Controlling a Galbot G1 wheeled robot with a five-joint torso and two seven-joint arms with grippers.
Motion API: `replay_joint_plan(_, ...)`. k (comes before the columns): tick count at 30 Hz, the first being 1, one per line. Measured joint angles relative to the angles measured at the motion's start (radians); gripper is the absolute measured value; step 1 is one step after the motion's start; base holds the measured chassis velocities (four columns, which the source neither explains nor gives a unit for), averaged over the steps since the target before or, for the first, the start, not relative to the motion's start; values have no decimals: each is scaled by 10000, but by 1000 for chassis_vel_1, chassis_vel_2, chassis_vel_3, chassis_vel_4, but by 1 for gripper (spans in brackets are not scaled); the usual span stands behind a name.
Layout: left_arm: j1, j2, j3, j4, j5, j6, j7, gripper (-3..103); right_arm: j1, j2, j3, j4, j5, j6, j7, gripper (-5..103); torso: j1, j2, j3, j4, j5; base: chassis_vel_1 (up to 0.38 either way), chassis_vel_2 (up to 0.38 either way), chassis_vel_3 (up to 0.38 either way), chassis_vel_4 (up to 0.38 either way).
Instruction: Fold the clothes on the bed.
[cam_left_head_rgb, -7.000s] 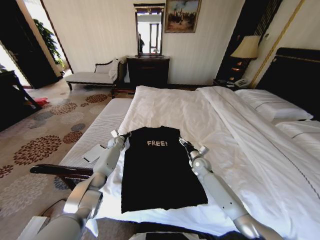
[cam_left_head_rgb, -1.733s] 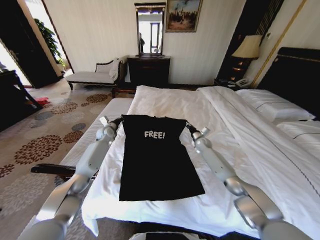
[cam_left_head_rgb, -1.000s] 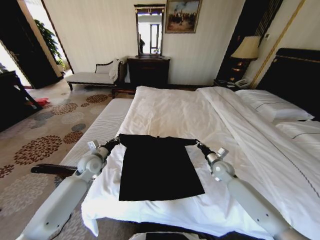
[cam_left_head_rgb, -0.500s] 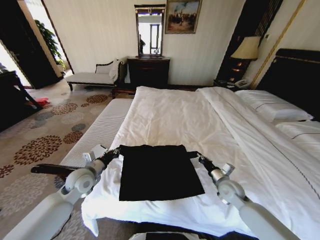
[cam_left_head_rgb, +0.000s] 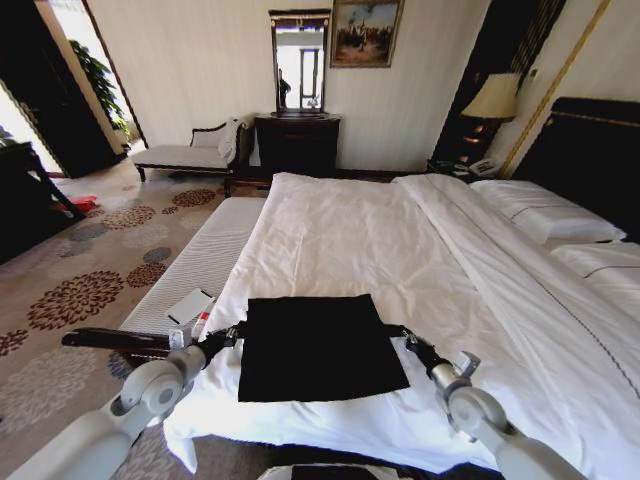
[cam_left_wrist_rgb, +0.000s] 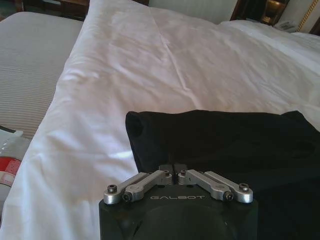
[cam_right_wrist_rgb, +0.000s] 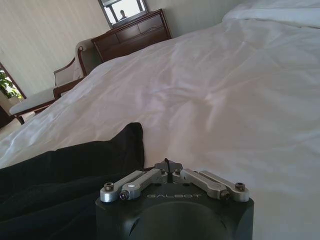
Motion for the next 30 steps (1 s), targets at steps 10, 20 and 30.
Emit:
replay_joint_plan(10,697,916,-102,-278,474,143,333,0,-356,8,-31,-71,-346,151,50,0,0,0,1,2,0,0,0,0,0)
replay_joint_plan(20,980,1316,-244,-506,619,259,335,0,-870,176,201,5,-598,287,25,0,0,0,0,0,0,0,0,0,0)
replay_joint_plan(30,1383,1070,-321,-581,1177,170,347,0,-788,303,119,-125,-901,403,-93,8,0,-2,0,-1,0,0,0,0,0)
